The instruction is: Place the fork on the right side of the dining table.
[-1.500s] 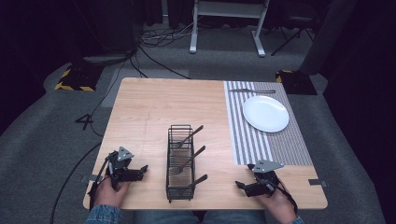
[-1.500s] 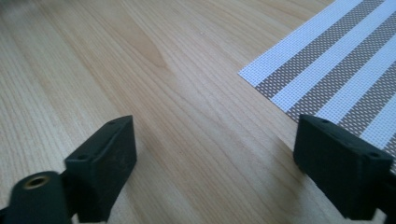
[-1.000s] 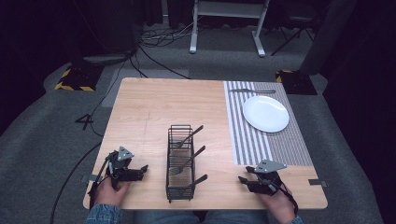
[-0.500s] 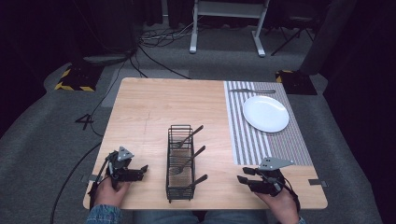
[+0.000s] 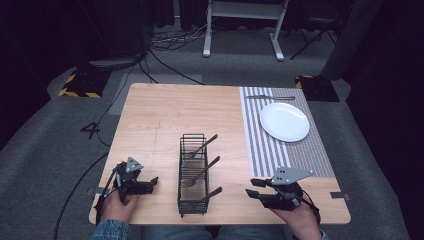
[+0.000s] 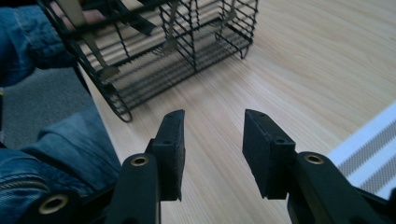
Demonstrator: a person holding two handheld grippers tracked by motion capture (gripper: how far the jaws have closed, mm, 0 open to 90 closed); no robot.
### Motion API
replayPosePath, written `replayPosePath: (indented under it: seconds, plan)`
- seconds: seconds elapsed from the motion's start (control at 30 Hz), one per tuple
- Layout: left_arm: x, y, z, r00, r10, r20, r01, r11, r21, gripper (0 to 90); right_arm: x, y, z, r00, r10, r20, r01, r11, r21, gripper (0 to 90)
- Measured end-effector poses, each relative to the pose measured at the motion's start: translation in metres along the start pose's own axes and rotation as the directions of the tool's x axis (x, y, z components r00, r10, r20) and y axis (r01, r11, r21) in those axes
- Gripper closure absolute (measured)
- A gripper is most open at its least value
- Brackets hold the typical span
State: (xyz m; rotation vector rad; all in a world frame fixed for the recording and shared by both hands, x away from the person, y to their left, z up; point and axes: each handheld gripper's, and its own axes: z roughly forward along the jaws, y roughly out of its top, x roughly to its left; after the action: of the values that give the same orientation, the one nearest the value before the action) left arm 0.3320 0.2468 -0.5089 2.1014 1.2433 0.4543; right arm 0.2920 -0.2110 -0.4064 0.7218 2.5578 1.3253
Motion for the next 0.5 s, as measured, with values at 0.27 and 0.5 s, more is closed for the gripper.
replayPosePath:
  seconds: [0.27, 0.5]
  plan:
    - [0.000, 0.000, 0.000, 1.0000, 0.000, 0.000, 0.000, 1.0000, 0.000, 10.0, 0.011, 0.024, -0.003, 0.9955, 0.009, -0.095, -0.012, 0.999, -0.038, 60.2]
    - [0.000, 0.000, 0.000, 1.0000, 0.000, 0.000, 0.000, 1.0000, 0.000, 10.1, 0.026, 0.045, -0.003, 0.9870, -0.043, -0.155, 0.035, 0.998, -0.054, 60.9]
